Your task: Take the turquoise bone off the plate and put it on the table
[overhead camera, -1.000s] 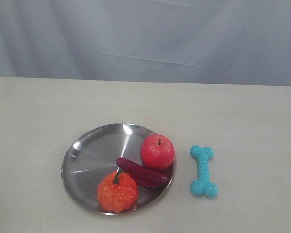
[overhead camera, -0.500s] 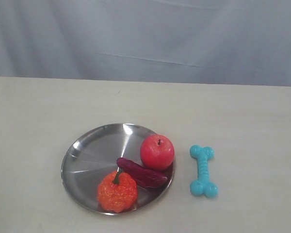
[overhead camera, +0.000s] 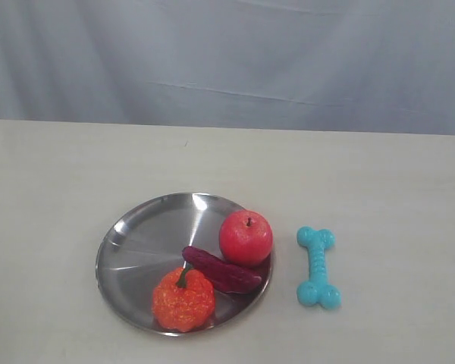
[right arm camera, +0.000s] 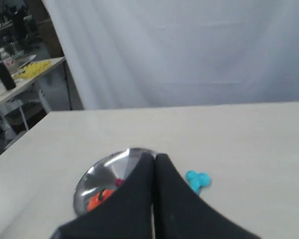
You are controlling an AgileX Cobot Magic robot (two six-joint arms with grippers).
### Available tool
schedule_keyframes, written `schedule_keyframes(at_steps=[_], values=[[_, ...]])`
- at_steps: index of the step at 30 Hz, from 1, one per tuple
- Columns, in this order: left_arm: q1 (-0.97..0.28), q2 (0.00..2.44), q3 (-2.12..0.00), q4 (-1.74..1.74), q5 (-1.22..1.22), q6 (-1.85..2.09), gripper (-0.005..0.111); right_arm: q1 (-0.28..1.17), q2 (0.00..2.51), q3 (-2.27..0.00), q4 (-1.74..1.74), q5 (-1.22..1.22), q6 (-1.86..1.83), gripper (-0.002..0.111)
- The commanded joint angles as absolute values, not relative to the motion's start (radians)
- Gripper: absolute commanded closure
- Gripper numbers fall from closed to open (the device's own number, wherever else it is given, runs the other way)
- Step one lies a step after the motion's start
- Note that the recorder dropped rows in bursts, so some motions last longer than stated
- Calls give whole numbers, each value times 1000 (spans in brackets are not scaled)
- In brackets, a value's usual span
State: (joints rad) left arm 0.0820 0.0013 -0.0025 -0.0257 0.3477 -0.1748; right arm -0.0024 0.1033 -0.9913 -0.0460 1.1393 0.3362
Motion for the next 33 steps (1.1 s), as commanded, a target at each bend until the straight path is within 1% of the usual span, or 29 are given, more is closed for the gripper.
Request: schedule_keyframes(at_steps=[1, 6, 8, 13, 16, 25, 28, 33], values=[[77, 0, 0, -26, 342, -177, 107, -7, 96, -937, -133, 973, 266, 109], [77, 0, 0, -26, 342, -177, 107, -7, 96, -794, -146, 748, 216, 109], [77, 0, 0, -26, 342, -177, 107, -7, 95, -706, -146, 631, 216, 109], [77, 0, 0, -26, 342, -177, 107, -7, 95, -490, -139, 426, 212, 109], [77, 0, 0, -26, 342, -177, 107, -9, 87, -379, -119, 345, 212, 109], [77, 0, 0, -26, 342, -177, 107, -9, 84, -203, -115, 108, 109, 109], [77, 0, 0, -26, 342, -177, 107, -9, 84, -173, -107, 99, 59, 109], [77, 0, 0, -26, 342, -177, 107, -9, 84, -124, 0, 91, -92, 109]])
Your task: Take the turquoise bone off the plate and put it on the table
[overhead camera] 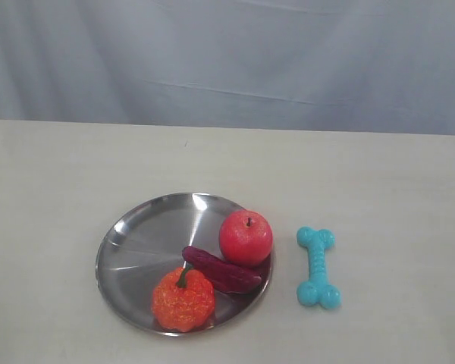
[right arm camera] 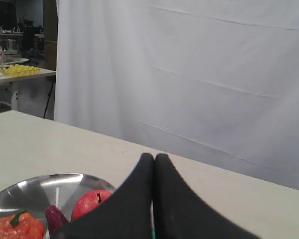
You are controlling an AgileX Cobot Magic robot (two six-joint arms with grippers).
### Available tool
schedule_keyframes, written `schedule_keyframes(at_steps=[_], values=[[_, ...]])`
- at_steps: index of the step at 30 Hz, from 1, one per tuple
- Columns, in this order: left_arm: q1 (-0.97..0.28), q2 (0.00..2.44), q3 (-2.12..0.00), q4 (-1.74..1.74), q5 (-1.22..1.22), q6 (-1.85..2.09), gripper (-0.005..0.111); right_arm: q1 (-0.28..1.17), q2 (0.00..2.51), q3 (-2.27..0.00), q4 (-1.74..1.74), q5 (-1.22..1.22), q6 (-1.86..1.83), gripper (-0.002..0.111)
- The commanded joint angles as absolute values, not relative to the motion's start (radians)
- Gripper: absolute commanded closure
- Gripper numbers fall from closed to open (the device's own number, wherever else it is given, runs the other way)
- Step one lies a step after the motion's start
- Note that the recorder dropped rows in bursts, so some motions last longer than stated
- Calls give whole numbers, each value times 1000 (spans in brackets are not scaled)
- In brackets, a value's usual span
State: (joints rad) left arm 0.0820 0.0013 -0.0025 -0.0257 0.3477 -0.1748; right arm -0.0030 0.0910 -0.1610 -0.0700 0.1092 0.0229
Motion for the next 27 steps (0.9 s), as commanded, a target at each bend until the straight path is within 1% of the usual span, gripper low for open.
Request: schedule_keyframes(at_steps=[1, 9, 15, 21, 27], values=[[77, 0, 0, -26, 342, -177, 107, -11, 84, -112, 0, 86, -103, 109], [77, 0, 0, -26, 342, -177, 107, -115, 84, -18, 0, 35, -94, 109], [77, 0, 0, -26, 342, -177, 107, -125, 75, 0, 0, 39, -94, 109], [77, 0, 0, -26, 342, -177, 107, -125, 0, 0, 0, 131, -94, 109], [77, 0, 0, -26, 342, -177, 107, -125, 0, 0, 0, 193, -94, 109]])
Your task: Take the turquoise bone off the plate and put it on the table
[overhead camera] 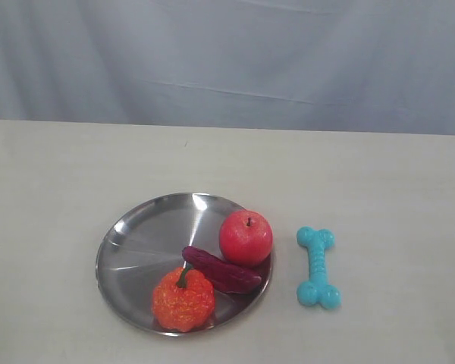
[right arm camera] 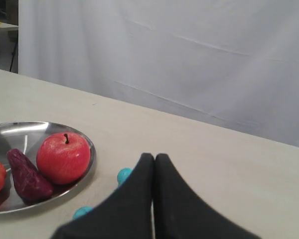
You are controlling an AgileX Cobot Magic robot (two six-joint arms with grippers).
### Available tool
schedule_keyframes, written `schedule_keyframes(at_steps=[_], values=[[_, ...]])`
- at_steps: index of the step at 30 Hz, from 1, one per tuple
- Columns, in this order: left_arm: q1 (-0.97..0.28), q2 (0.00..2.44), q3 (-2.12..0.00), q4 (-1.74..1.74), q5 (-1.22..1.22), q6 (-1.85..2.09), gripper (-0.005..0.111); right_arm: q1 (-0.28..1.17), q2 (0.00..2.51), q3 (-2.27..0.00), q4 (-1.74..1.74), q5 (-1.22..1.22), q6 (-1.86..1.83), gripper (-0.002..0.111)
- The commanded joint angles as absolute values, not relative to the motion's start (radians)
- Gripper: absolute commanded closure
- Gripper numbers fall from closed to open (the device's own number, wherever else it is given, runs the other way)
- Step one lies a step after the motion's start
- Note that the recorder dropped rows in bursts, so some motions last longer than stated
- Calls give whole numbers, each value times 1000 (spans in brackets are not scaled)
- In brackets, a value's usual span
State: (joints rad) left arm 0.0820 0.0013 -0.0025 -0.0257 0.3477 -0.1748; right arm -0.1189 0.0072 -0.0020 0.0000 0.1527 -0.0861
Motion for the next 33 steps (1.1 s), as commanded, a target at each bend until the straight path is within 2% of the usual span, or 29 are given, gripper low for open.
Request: schedule_keyframes(at_steps=[1, 6, 33], values=[[77, 0, 0, -26, 342, -177, 107, -125, 0, 0, 0, 207, -94, 109], [77, 0, 0, -26, 342, -177, 107, -125, 0, 0, 0, 267, -94, 109], [77, 0, 0, -26, 342, -177, 107, -125, 0, 0, 0, 268, -94, 109]])
